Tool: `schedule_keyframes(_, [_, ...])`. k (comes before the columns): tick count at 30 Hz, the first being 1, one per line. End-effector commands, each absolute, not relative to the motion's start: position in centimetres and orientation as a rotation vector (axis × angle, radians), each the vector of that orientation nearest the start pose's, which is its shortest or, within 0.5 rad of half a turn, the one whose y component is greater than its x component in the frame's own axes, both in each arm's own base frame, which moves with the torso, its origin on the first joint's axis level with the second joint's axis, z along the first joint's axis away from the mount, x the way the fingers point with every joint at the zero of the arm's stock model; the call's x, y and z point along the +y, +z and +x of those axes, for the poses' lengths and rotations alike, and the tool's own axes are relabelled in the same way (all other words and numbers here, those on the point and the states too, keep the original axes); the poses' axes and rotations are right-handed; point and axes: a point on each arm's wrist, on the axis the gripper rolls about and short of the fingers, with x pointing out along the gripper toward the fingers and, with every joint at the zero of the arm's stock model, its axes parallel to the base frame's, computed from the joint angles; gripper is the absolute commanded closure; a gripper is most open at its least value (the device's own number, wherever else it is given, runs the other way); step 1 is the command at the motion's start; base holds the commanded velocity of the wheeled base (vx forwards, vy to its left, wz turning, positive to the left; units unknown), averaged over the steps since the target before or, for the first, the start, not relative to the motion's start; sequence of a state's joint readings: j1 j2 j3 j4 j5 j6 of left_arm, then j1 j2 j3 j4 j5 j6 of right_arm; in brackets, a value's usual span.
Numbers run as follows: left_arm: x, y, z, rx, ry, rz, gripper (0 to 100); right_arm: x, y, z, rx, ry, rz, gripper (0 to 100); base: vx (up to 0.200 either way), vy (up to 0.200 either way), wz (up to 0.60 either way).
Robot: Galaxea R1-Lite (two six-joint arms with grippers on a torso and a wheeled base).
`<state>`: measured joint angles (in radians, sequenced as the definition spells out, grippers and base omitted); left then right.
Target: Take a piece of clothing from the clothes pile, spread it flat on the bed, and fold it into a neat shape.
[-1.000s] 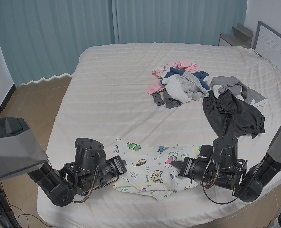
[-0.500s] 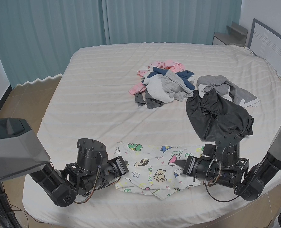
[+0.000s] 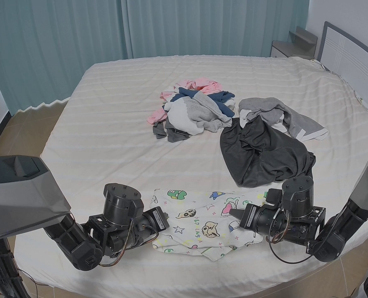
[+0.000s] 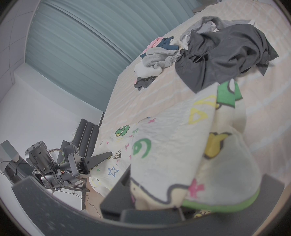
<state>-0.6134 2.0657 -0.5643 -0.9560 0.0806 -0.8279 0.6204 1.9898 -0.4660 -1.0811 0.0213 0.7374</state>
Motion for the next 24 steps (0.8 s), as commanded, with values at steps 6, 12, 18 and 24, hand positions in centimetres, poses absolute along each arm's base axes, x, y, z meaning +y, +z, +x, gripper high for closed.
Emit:
schedule_keyframes(6, [-18.2,2.9,26.4,0.714,-0.239,-0.587,100,17.7,4.4,24.7,0.662,0.425,0.555,100,0.000,0.000,0.00])
schedule_keyframes(12, [-18.2,1.3,26.6,0.739,-0.193,-0.562,100,17.5,3.1,24.9,0.668,0.409,0.534,100,0.000,0.000,0.00])
schedule_keyframes(18, [-18.1,-0.4,26.5,0.786,-0.170,-0.537,100,17.4,1.7,24.8,0.713,0.388,0.511,100,0.000,0.000,0.00])
schedule_keyframes(24, [-17.9,-2.2,25.9,0.842,-0.145,-0.506,100,17.1,-0.1,24.5,0.769,0.363,0.465,100,0.000,0.000,0.00])
